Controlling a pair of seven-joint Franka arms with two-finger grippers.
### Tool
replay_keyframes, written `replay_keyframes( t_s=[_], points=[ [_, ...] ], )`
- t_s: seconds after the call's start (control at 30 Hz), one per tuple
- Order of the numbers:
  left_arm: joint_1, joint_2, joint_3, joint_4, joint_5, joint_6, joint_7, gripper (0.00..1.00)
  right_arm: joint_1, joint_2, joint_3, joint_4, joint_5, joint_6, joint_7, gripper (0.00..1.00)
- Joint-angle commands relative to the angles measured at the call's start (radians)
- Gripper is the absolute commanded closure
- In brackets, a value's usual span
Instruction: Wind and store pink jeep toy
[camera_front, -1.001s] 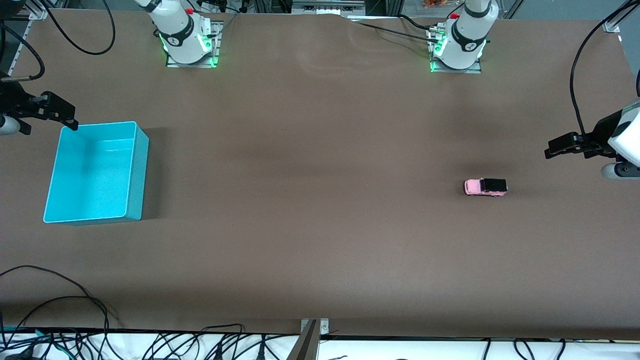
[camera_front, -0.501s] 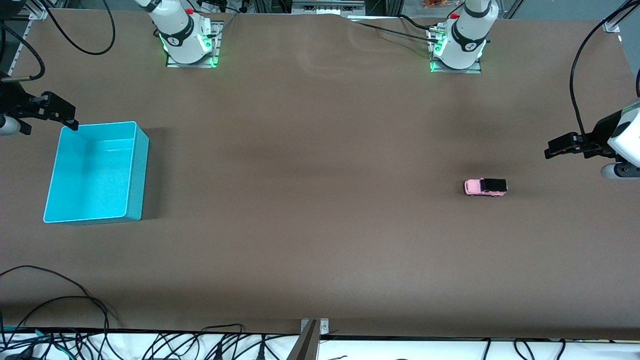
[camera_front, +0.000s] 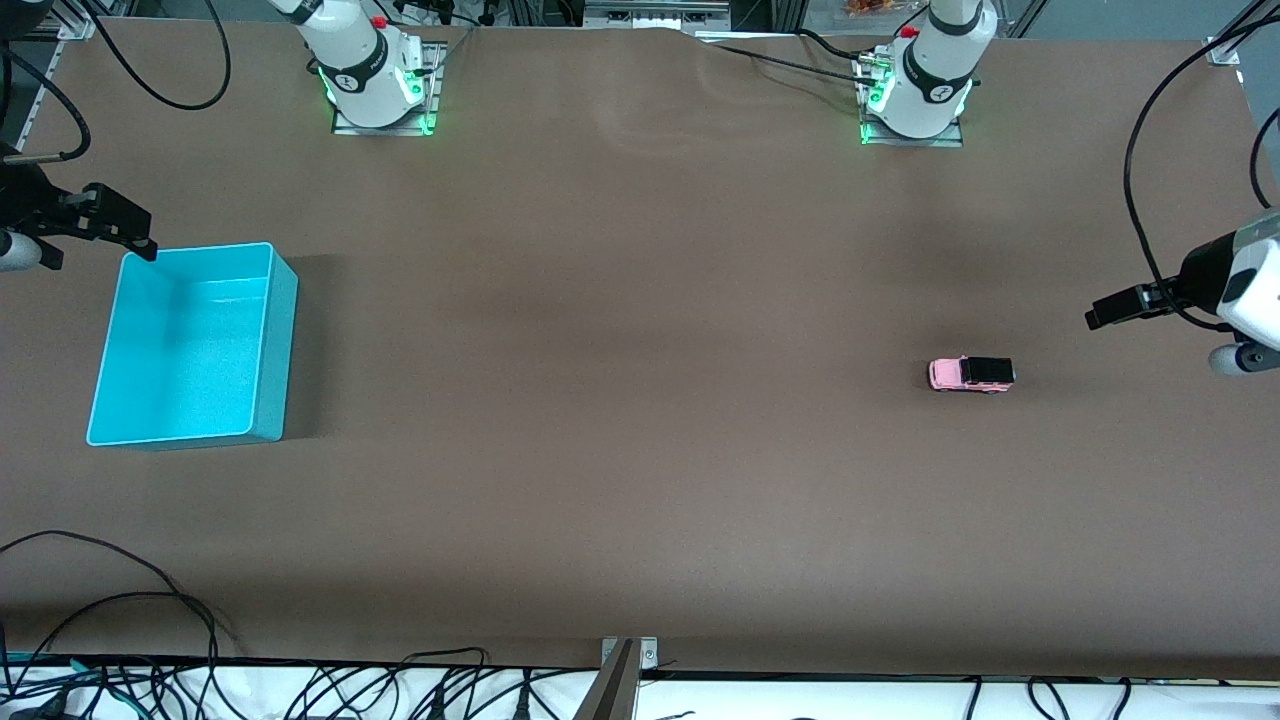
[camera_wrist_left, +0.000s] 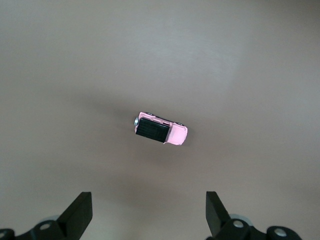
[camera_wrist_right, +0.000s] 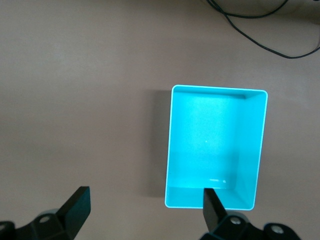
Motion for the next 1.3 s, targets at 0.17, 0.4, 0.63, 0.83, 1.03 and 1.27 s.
replay_keyframes(
  t_s=[0.17, 0.4, 0.63, 0.83, 1.03, 1.27],
  points=[
    [0.001, 0.051, -0.001, 0.002, 0.022, 0.002, -0.424, 0.00, 0.005, 0.003, 0.001, 0.016, -0.017, -0.015, 0.006, 0.00],
    [0.015, 0.109, -0.001, -0.003, 0.022, 0.029, -0.682, 0.00, 0.002, 0.005, -0.001, 0.018, -0.018, -0.012, 0.006, 0.00],
    [0.022, 0.180, 0.001, -0.011, 0.023, 0.072, -0.935, 0.00, 0.003, 0.003, 0.001, 0.018, -0.018, -0.015, 0.005, 0.00],
    [0.022, 0.203, 0.001, -0.078, 0.025, 0.178, -1.119, 0.00, 0.003, 0.002, -0.001, 0.018, -0.018, -0.021, 0.005, 0.00],
    [0.022, 0.195, 0.001, -0.195, 0.025, 0.299, -1.198, 0.00, 0.002, 0.002, -0.001, 0.018, -0.020, -0.021, 0.005, 0.00],
    [0.018, 0.193, -0.004, -0.313, 0.025, 0.454, -1.278, 0.00, 0.003, 0.002, -0.001, 0.018, -0.020, -0.021, 0.006, 0.00]
  ],
)
